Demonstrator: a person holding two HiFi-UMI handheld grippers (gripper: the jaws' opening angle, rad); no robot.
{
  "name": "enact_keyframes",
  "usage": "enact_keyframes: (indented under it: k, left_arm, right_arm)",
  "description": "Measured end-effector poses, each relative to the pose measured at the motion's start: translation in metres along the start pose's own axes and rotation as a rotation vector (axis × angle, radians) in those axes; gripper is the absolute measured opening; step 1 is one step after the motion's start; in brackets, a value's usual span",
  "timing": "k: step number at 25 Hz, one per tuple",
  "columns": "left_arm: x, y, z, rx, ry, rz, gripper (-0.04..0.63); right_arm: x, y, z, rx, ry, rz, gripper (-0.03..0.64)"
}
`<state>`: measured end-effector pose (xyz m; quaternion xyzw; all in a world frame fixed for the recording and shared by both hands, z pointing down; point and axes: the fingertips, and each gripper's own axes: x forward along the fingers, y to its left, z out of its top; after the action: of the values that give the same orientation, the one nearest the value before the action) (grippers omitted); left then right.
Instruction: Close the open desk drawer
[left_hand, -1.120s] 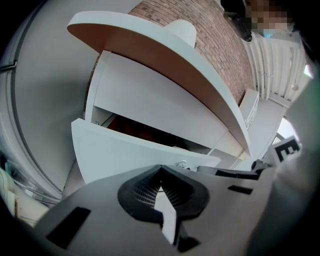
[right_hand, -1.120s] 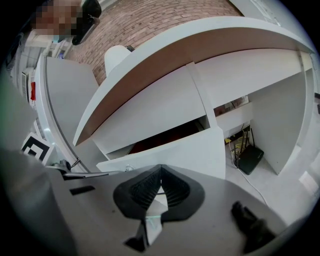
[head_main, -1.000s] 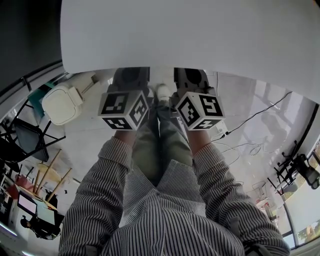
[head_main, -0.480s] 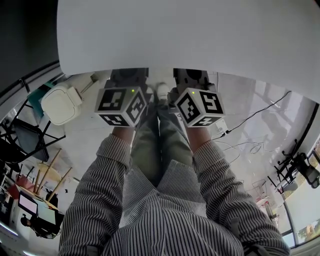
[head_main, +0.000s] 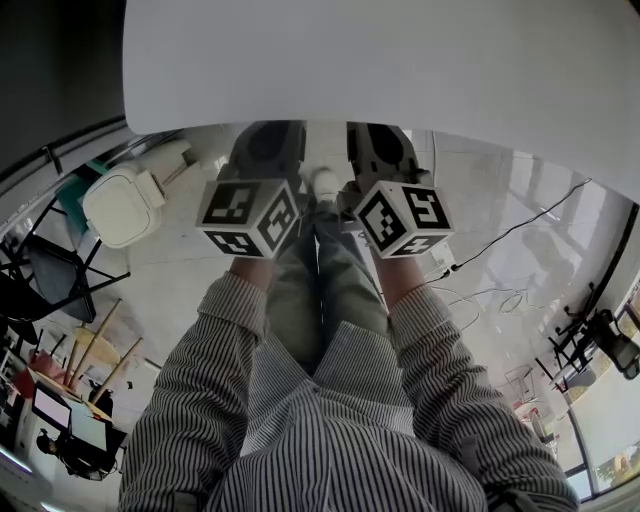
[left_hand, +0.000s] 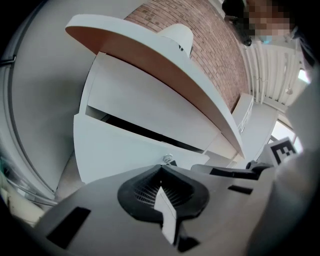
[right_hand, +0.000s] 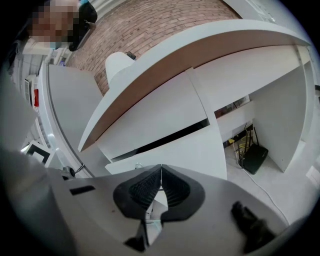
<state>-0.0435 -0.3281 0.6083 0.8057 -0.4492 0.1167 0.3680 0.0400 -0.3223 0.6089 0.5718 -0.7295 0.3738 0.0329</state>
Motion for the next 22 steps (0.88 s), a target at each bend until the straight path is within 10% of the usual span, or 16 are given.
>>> enact_keyframes:
  k: [22]
  left_arm:
    - [-0.113,-0.077,0.031,0.044,-0.056,-0.107,0.012]
  right_arm:
    - [-0.113,0.085,0.033,-0.048,-0.026,0.097,0.017]
